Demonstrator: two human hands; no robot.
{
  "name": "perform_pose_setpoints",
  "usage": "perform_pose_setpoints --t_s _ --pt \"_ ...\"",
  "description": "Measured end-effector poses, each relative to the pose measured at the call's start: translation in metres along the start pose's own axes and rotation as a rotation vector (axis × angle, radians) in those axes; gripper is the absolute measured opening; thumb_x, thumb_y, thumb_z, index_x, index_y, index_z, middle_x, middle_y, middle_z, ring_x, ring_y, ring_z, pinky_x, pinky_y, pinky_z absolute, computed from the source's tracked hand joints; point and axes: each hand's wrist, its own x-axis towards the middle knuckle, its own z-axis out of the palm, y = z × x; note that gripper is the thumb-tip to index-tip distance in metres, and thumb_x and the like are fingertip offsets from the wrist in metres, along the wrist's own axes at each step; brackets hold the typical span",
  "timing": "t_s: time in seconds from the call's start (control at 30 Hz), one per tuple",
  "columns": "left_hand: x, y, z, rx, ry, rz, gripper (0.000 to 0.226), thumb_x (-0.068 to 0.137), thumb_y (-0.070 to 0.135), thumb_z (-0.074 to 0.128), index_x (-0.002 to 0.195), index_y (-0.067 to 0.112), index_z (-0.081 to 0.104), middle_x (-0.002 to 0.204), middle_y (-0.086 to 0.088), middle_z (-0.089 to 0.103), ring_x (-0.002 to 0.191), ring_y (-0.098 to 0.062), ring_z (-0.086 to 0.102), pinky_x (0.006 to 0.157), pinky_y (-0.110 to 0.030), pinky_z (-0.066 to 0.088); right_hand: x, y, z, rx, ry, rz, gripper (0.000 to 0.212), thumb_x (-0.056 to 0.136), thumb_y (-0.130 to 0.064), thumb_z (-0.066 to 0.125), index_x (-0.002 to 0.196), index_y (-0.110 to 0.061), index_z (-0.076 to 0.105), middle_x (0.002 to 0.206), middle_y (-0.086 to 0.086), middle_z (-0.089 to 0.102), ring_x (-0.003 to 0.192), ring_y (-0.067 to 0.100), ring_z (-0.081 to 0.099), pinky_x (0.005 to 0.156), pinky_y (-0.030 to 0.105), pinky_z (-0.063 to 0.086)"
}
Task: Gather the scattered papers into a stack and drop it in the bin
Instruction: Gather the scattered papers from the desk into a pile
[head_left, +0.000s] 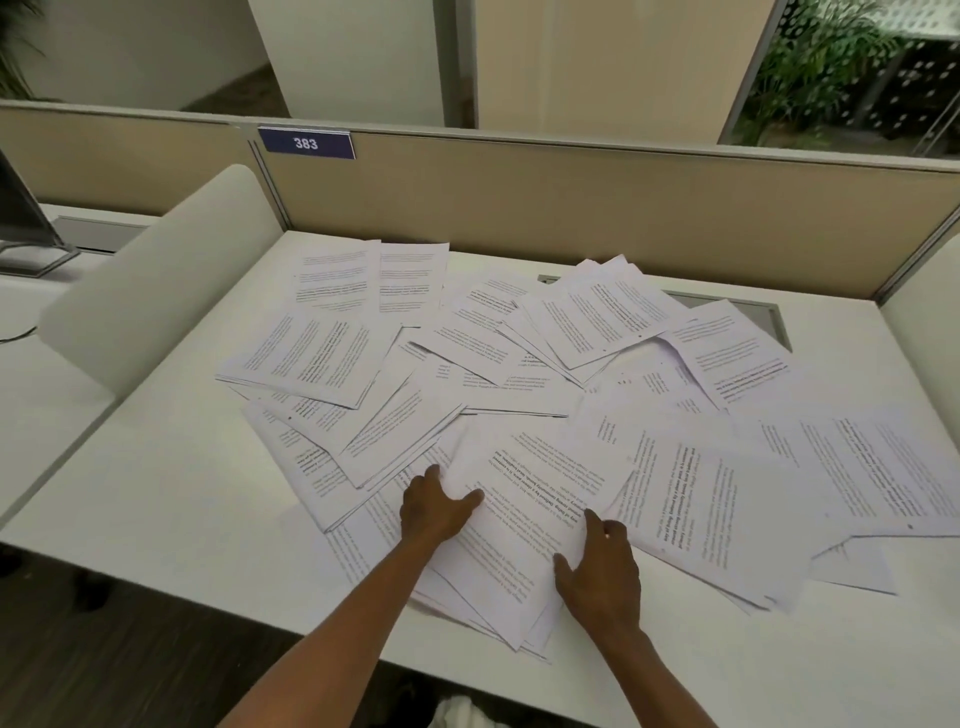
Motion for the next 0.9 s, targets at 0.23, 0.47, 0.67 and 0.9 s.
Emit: perform_pose_setpoints --t_s 0.23,0.47,0.67,0.9 --pt "-0.011 0.001 -0.006 -0.009 -0.063 0.132 0.067 0.087 0.033 0.075 0.143 0.017 0.042 0.129 -0.013 0.060 0.115 -0.029 0.061 0.093 -0.036 0.054 -0.016 -0.020 0.009 0.171 0.040 0.065 0.078 0.084 -0.036 0.077 0.149 -0.012 0.042 0.144 0.012 0.051 0.123 0.026 0.060 0.104 0.043 0.053" --pt "-0.018 -0.009 -0.010 -0.146 -0.214 0.155 0.069 0.089 0.018 0.067 0.148 0.028 0.033 0.113 0.001 0.058 0.100 -0.020 0.058 0.082 -0.030 0.053 -0.025 -0.030 0.017 0.355 0.098 0.189 0.084 0.081 -0.028 0.083 0.150 -0.014 0.038 0.139 0.014 0.055 0.121 0.030 0.060 0.102 0.049 0.053" --pt "-0.016 -0.030 -0.023 -0.394 -0.443 0.095 0.074 0.085 0.006 0.077 0.147 0.021 0.042 0.135 -0.002 0.059 0.119 -0.024 0.058 0.102 -0.043 0.053 -0.028 -0.035 0.014 0.920 0.116 0.518 0.082 0.087 -0.023 0.079 0.152 -0.028 0.030 0.131 0.011 0.063 0.103 0.024 0.061 0.100 0.045 0.050" --pt "-0.014 -0.045 -0.037 -0.685 -0.564 -0.003 0.075 0.077 0.004 0.086 0.141 0.016 0.049 0.122 -0.004 0.067 0.109 -0.023 0.067 0.080 -0.035 0.062 -0.037 -0.048 0.005 1.041 0.110 0.458 0.095 0.091 0.002 0.069 0.148 -0.053 0.018 0.137 -0.003 0.055 0.122 0.026 0.058 0.106 0.059 0.047"
